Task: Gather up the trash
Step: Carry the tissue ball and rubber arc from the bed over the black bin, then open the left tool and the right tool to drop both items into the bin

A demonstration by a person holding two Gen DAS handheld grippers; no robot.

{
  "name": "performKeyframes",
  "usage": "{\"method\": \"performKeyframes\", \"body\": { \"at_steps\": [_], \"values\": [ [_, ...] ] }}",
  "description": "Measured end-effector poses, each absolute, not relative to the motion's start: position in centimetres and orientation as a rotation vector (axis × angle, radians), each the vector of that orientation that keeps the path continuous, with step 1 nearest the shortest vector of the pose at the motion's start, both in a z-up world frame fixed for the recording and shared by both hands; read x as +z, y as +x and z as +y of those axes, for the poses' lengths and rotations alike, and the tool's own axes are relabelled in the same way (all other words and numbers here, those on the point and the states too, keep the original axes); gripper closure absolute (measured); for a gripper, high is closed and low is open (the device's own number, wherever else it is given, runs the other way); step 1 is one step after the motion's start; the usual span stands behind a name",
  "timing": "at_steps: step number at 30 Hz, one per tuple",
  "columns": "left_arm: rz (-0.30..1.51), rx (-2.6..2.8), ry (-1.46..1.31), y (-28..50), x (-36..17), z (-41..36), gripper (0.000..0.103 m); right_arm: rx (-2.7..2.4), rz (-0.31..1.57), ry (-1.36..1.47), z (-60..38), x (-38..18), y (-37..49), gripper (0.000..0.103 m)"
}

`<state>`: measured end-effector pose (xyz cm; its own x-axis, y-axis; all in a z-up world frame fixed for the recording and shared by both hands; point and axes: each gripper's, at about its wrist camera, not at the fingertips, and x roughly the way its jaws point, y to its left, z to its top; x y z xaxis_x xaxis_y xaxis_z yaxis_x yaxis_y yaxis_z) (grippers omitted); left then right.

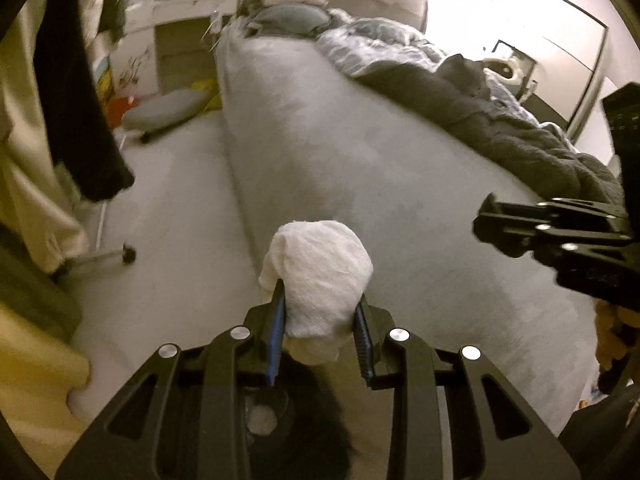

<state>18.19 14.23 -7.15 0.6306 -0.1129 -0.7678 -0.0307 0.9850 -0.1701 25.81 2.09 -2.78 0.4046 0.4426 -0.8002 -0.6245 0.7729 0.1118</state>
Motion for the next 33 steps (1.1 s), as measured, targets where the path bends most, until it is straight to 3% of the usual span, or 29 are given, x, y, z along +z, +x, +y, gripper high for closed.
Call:
{"method": "performKeyframes", "body": {
  "at_steps": [28, 33],
  "values": [
    [1.348, 0.005, -0.325, 11.9, -21.7, 23.0, 0.070, 0.722, 1.045, -0.261, 12.7, -8.4, 16.5, 0.078],
    [1.417, -0.020, -0.336, 10.8, -23.4, 23.6, 0.057, 0.720, 1.076, -0.284, 14.1, -9.8, 16.2, 0.078]
  ]
}}
